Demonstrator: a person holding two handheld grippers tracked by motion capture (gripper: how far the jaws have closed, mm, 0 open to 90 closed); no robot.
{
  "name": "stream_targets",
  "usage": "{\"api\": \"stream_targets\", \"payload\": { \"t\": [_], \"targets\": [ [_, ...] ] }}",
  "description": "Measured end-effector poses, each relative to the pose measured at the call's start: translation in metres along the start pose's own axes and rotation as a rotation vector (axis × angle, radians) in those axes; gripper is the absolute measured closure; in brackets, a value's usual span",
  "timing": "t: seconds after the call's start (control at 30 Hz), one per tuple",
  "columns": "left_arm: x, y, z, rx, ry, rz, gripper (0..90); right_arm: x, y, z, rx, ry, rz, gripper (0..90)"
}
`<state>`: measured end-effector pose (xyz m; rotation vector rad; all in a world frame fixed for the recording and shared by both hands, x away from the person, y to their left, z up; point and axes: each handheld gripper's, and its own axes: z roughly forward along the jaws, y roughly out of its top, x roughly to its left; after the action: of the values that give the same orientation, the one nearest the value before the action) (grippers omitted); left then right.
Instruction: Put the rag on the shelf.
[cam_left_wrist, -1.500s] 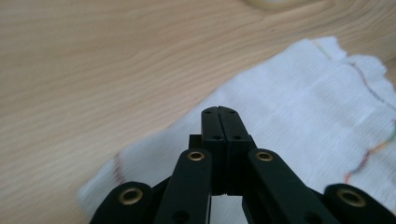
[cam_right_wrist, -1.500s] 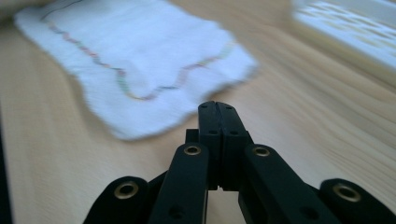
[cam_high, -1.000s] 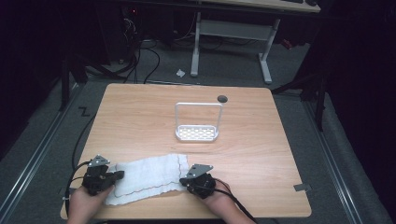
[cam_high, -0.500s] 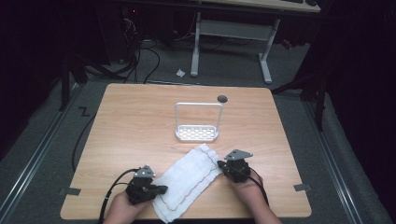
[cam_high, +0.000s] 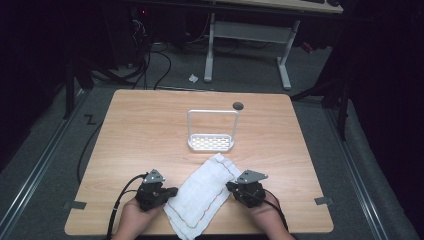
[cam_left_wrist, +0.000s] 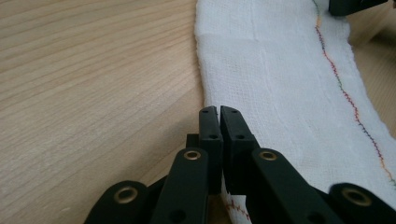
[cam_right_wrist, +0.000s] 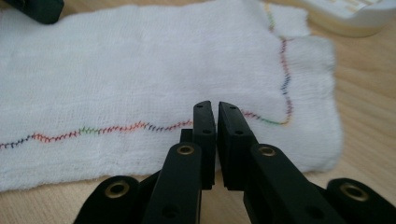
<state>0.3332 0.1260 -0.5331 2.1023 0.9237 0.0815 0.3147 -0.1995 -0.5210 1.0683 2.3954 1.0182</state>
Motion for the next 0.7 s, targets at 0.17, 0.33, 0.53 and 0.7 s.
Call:
{"api": "stream_targets", "payload": {
  "t": [0.17, 0.33, 0.53, 0.7],
  "targets": [
    [-0.010, -0.004, -0.001, 0.027, -0.057, 0.016, 88.5, -0.005, -0.002, 0.008, 0.018, 0.002, 0.018, 86.6],
    [-0.029, -0.007, 0.003, 0.069, -0.178, 0.046, 88.7, -0.016, -0.001, 0.010, 0.011, -0.035, 0.037, 86.8],
    [-0.034, 0.013, 0.015, 0.007, -0.161, 0.064, 82.3, -0.029, 0.005, 0.017, 0.008, -0.059, 0.064, 86.5],
    [-0.031, 0.031, 0.042, -0.007, -0.120, 0.100, 79.2, -0.029, 0.010, 0.013, -0.026, -0.070, 0.085, 84.6]
  ]
}}
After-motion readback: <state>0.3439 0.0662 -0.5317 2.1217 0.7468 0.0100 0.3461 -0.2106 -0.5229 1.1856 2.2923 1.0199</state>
